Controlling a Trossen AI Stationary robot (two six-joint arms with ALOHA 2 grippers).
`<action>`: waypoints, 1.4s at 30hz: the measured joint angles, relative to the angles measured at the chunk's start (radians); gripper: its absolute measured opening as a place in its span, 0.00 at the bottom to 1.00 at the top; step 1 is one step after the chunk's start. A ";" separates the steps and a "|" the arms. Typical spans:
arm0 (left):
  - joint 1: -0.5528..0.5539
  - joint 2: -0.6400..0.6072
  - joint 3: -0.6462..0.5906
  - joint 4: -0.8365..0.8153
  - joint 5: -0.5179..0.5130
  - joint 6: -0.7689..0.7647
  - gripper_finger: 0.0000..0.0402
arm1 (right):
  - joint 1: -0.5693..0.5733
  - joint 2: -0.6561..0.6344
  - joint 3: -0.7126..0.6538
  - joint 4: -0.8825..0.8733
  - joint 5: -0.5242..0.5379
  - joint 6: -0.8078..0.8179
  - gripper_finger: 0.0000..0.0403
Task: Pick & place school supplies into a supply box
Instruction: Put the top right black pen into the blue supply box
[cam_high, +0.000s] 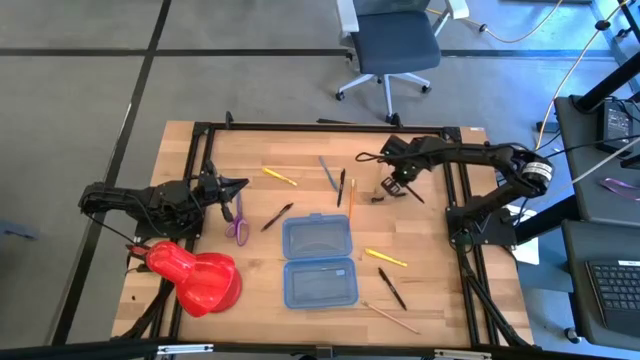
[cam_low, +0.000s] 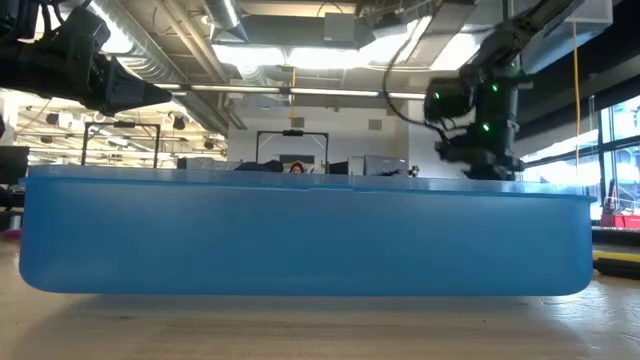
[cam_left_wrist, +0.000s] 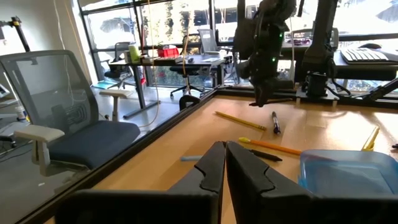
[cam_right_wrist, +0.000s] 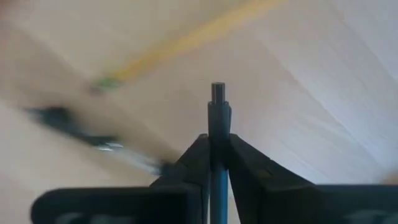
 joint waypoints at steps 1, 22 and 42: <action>0.000 0.000 0.000 0.000 0.005 0.000 0.03 | 0.018 0.000 0.018 0.002 -0.011 -0.015 0.13; 0.000 0.000 0.000 0.000 0.096 -0.001 0.02 | 0.477 -0.002 0.122 0.708 -0.452 -0.280 0.13; 0.000 0.001 0.000 0.000 0.138 -0.008 0.16 | 0.736 0.167 0.143 1.013 -0.449 -0.225 0.13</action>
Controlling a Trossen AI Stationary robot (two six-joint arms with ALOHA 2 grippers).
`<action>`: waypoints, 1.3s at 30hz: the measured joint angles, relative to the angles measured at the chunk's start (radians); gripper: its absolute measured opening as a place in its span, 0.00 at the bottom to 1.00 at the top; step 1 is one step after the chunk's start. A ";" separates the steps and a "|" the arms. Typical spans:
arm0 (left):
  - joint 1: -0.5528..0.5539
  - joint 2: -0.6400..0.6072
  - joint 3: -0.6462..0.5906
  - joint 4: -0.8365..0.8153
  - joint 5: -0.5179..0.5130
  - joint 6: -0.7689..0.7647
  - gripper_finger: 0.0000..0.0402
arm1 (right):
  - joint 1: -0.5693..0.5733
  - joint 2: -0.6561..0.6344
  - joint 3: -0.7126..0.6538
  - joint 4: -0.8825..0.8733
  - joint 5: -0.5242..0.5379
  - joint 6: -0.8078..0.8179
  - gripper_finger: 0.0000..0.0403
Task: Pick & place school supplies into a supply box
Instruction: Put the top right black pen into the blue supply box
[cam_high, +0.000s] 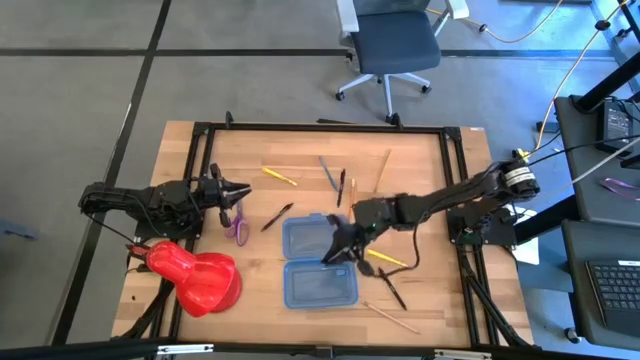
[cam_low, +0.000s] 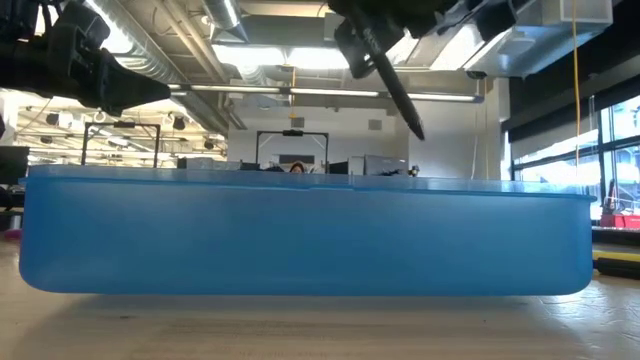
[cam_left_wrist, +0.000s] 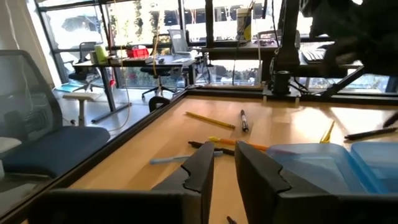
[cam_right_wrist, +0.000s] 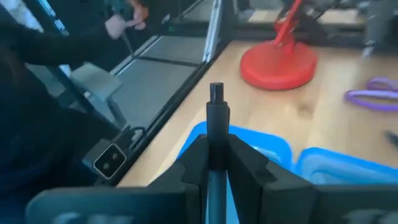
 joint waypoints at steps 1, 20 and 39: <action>0.000 0.000 0.000 0.000 0.002 0.000 0.16 | 0.007 0.018 0.010 0.000 0.000 0.000 0.13; 0.000 0.000 0.000 0.000 0.004 -0.053 0.15 | 0.018 0.376 0.327 -0.395 0.159 0.032 0.13; 0.000 0.000 0.000 0.000 0.004 -0.054 0.15 | 0.018 0.386 0.332 -0.408 0.202 0.029 0.13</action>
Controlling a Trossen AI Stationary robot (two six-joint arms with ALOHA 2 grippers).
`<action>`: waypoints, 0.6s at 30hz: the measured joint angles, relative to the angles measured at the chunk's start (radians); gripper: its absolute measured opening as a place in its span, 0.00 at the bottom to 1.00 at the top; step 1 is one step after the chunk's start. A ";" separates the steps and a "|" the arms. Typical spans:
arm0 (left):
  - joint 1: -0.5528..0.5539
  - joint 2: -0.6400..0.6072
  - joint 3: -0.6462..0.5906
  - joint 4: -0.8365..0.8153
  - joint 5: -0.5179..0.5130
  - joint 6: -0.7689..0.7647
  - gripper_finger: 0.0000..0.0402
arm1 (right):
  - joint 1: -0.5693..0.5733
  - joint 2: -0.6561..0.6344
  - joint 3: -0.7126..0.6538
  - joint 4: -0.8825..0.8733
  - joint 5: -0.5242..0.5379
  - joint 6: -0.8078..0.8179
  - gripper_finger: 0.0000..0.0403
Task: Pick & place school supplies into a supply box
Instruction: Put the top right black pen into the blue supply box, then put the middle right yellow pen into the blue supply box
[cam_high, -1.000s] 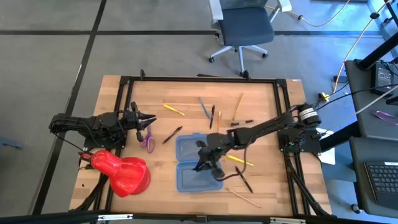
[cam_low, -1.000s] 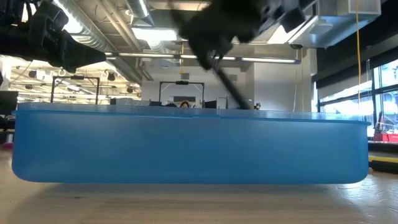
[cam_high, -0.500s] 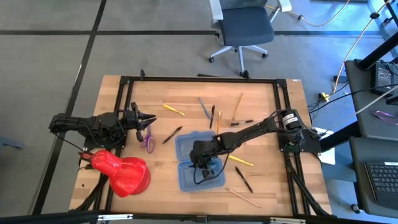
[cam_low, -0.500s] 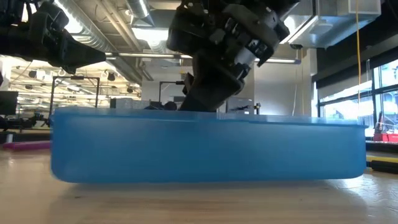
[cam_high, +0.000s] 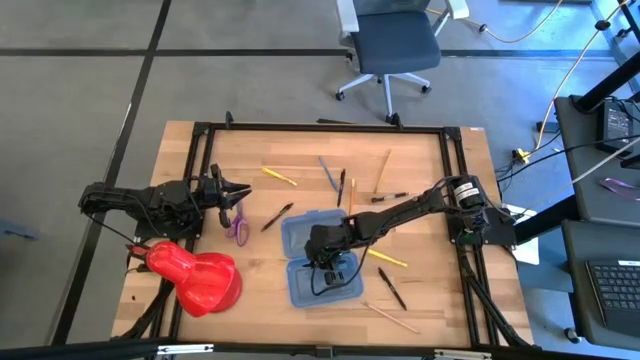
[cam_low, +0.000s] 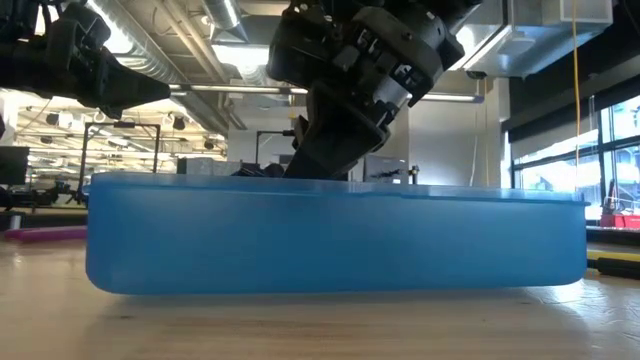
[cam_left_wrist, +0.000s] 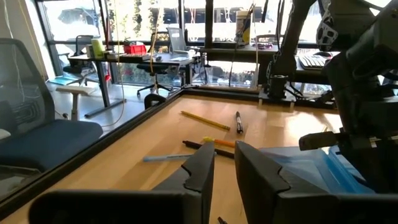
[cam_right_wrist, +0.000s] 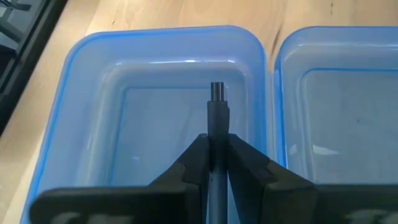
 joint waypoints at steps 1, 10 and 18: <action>0.000 0.000 0.000 0.000 0.000 0.000 0.15 | 0.000 0.000 0.000 -0.001 0.000 0.000 0.13; 0.000 0.000 0.000 0.000 0.000 0.002 0.14 | 0.000 0.000 0.000 -0.004 -0.001 0.000 0.20; 0.000 0.000 0.000 0.000 0.000 0.001 0.15 | 0.000 -0.003 0.000 -0.011 -0.004 0.010 0.22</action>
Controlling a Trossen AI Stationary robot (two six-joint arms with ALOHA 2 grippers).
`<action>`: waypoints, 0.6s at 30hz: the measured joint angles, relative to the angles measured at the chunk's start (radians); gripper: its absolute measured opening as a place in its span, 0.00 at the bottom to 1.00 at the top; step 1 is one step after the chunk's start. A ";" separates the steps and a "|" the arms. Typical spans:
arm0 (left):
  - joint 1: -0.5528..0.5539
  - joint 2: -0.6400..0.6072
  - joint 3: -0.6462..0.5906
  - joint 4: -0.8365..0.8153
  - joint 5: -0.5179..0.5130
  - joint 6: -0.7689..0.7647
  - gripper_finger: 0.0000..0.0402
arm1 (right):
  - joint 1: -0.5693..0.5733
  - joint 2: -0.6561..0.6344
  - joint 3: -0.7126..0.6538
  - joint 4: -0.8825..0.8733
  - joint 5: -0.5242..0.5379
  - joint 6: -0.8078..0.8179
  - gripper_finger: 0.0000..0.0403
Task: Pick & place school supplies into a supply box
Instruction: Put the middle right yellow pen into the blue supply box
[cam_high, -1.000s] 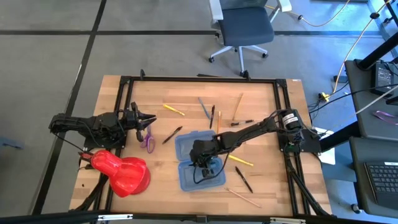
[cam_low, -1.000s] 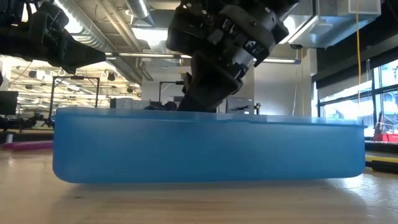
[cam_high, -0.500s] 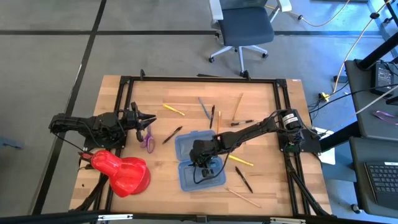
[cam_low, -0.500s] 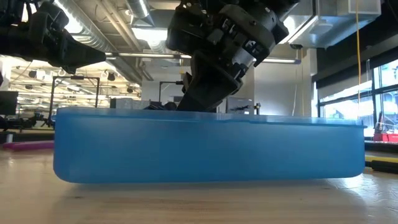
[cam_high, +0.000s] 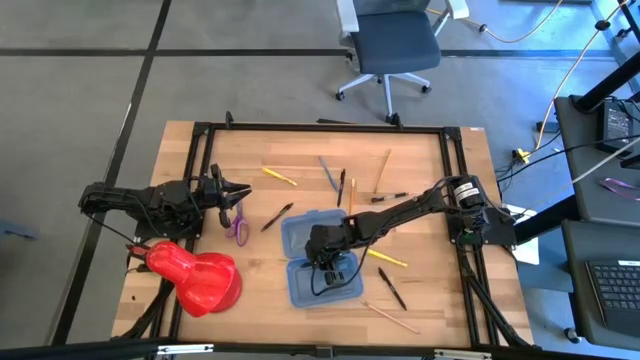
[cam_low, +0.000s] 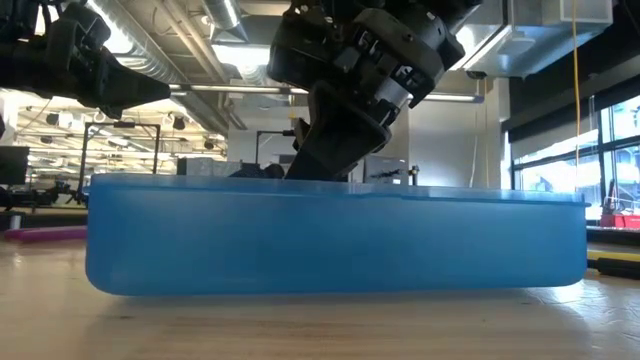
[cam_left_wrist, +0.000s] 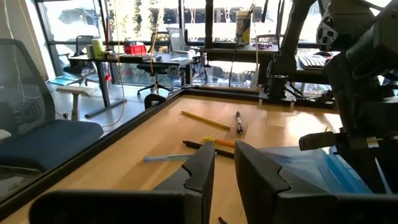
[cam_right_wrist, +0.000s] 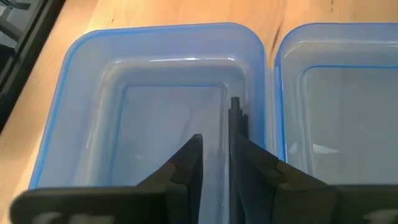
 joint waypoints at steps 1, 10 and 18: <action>0.000 0.000 0.000 0.000 0.000 0.000 0.15 | -0.001 -0.007 0.003 -0.032 -0.007 0.012 0.22; 0.000 0.000 0.000 0.000 0.000 0.000 0.13 | 0.052 -0.180 0.030 -0.518 0.161 0.206 0.22; 0.000 0.000 0.000 0.000 0.000 -0.002 0.15 | 0.176 -0.274 -0.020 -0.711 0.297 0.413 0.22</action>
